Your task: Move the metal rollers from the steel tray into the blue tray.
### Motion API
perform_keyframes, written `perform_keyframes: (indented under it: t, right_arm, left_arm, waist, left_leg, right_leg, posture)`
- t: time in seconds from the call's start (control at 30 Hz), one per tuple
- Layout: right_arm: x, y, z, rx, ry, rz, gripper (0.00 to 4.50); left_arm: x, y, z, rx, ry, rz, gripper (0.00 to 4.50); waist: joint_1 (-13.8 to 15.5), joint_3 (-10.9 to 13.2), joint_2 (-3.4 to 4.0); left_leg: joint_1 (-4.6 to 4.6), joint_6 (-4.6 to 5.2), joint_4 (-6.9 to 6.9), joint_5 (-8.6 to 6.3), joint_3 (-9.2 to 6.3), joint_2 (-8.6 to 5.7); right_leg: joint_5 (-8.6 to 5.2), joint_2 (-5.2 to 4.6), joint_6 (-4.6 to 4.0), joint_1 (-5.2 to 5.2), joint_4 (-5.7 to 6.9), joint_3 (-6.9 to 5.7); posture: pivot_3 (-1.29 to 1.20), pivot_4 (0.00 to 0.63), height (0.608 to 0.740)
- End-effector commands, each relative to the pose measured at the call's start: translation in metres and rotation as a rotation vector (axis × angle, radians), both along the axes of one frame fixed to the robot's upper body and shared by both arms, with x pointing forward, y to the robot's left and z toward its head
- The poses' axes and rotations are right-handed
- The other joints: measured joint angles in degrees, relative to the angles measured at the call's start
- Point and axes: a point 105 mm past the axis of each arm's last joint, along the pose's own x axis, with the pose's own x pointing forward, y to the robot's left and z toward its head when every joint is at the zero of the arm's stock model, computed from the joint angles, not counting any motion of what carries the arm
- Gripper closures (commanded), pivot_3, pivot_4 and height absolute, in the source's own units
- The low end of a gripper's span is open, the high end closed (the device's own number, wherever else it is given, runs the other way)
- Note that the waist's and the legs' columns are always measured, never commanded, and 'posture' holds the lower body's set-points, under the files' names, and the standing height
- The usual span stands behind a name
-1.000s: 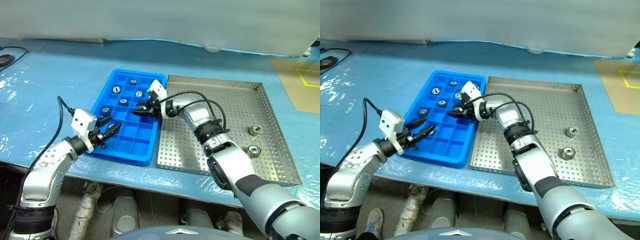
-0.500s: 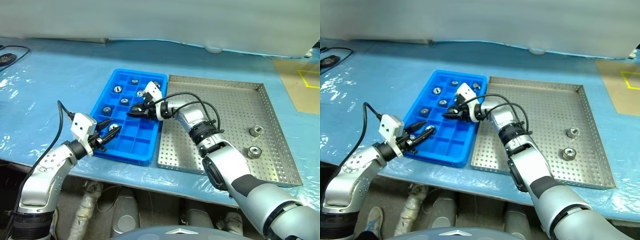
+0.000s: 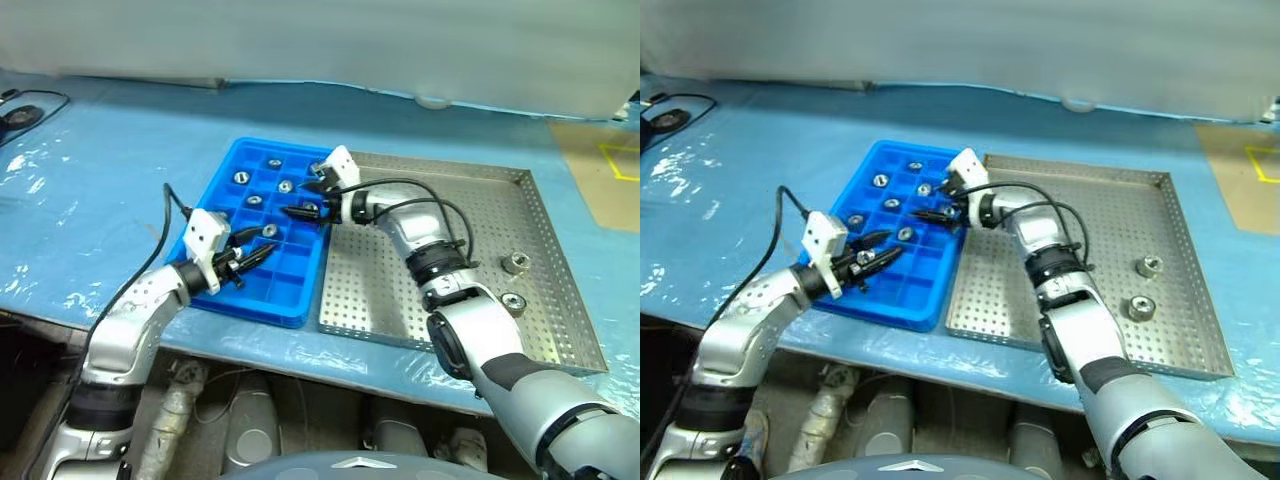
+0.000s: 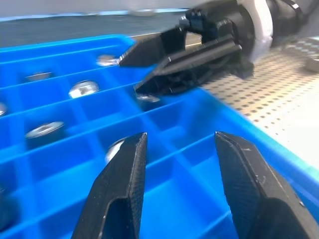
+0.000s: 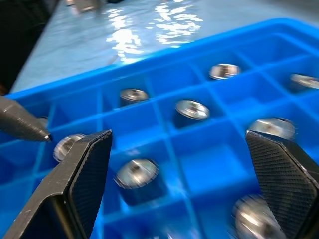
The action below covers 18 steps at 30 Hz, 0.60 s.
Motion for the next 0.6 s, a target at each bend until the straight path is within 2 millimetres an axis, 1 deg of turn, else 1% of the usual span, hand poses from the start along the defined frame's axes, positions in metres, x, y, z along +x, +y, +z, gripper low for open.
perform_keyframes:
  t: [0.03, 0.1, 0.2, 0.33, 0.47, 0.6]
  right_arm:
    - [0.001, -0.031, 0.011, 0.019, -0.031, -0.1, 0.03]
    - [-0.001, -0.056, 0.012, 0.007, -0.037, -0.178, 0.03]
    - [-0.009, -0.108, 0.014, -0.014, -0.044, -0.347, 0.03]
    - [-0.027, -0.153, 0.014, -0.036, -0.039, -0.493, 0.03]
    - [-0.043, -0.186, 0.017, -0.069, -0.036, -0.609, 0.03]
    - [-0.056, -0.199, 0.015, -0.088, -0.003, -0.644, 0.03]
  left_arm:
    - [0.007, -0.022, 0.005, -0.003, -0.033, -0.108, 2.26]
    - [0.013, -0.034, 0.005, -0.011, -0.036, -0.161, 2.26]
    - [0.021, -0.057, 0.004, -0.021, -0.035, -0.262, 2.26]
    - [0.025, -0.076, 0.002, -0.032, -0.035, -0.339, 2.26]
    - [0.026, -0.091, -0.002, -0.035, -0.035, -0.404, 2.26]
    - [0.025, -0.1, -0.005, -0.033, -0.038, -0.436, 2.26]
  waist:
    - [-0.8, 0.0, -0.01]
    - [-2.04, 0.0, 0.0]
    - [-3.03, 0.0, 0.0]
    - [-5.45, -0.01, -0.01]
    - [-7.86, -0.01, -0.01]
    - [-8.98, -0.02, 0.01]
  left_leg:
    - [0.01, -0.13, 0.06, 0.08, 0.0, 0.0]
    - [0.0, -0.17, 0.15, 0.11, 0.01, -0.01]
    - [0.0, -0.14, 0.26, 0.12, 0.03, -0.07]
    - [0.15, -0.09, 0.28, 0.1, 0.2, -0.13]
    - [0.26, -0.01, 0.28, 0.05, 0.31, -0.11]
    - [0.38, 0.22, 0.33, -0.09, 0.43, -0.12]
  right_leg:
    - [0.0, 0.01, 0.0, 0.0, 0.05, 0.03]
    - [0.02, 0.02, 0.03, -0.01, 0.1, 0.11]
    - [0.04, 0.02, 0.06, 0.01, 0.1, 0.22]
    - [0.09, 0.02, 0.14, 0.03, 0.04, 0.45]
    - [0.09, 0.03, 0.15, 0.04, 0.04, 0.54]
    - [0.1, 0.03, 0.15, 0.09, 0.04, 0.64]
  posture:
    - [0.01, 0.15, 0.74]
    - [-0.04, 0.15, 0.74]
    - [-0.14, 0.15, 0.74]
    - [-0.24, 0.15, 0.74]
    - [-0.29, 0.15, 0.74]
    - [-0.3, 0.15, 0.74]
